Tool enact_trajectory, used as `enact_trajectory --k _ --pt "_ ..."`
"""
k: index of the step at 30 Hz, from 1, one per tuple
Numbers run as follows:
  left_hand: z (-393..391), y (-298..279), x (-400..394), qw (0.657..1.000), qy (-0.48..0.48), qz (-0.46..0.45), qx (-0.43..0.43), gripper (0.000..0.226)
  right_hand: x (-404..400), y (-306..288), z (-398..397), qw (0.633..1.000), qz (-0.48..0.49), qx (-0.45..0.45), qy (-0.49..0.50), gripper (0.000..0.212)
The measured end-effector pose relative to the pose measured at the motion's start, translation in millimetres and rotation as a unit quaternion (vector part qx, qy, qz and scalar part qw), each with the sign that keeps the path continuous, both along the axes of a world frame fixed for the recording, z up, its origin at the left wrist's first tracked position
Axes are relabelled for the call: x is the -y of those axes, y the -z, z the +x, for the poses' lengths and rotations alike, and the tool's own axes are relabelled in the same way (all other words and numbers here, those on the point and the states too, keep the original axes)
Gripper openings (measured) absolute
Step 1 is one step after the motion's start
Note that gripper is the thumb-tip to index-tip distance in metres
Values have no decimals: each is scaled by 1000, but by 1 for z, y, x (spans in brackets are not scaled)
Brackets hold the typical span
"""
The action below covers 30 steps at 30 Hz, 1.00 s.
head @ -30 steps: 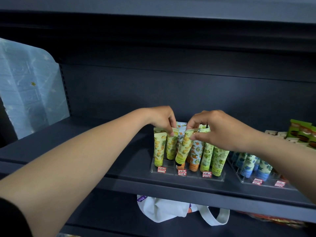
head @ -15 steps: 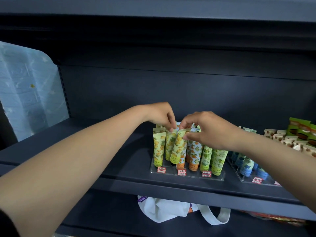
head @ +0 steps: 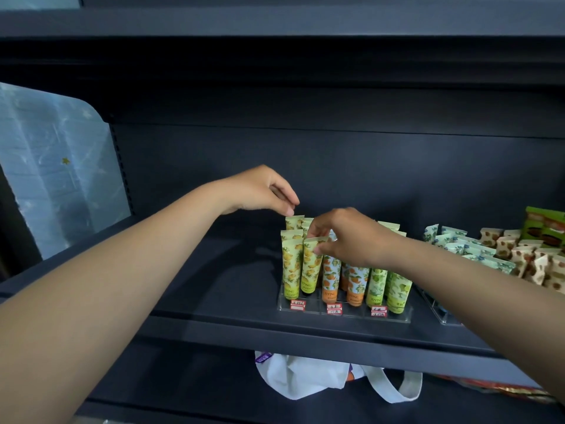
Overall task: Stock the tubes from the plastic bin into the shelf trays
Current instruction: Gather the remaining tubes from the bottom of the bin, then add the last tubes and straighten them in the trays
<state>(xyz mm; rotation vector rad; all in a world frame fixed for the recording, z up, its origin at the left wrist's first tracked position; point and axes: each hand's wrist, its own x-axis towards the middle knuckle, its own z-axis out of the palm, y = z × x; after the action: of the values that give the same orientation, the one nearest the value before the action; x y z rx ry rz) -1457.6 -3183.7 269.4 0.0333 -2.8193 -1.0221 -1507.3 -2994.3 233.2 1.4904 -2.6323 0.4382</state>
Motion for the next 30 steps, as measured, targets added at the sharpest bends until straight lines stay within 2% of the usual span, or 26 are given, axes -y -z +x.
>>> enact_trajectory --k 8,18,30 --pt "8 9 8 1000 -3 0 11 19 8 11 2 1000 28 -8 5 30" --pt "10 10 2 1000 -1 -4 16 18 6 12 1 1000 15 -15 9 26" --pt "8 -4 -17 1000 4 -13 12 20 -18 -4 4 1000 -6 -28 -13 33"
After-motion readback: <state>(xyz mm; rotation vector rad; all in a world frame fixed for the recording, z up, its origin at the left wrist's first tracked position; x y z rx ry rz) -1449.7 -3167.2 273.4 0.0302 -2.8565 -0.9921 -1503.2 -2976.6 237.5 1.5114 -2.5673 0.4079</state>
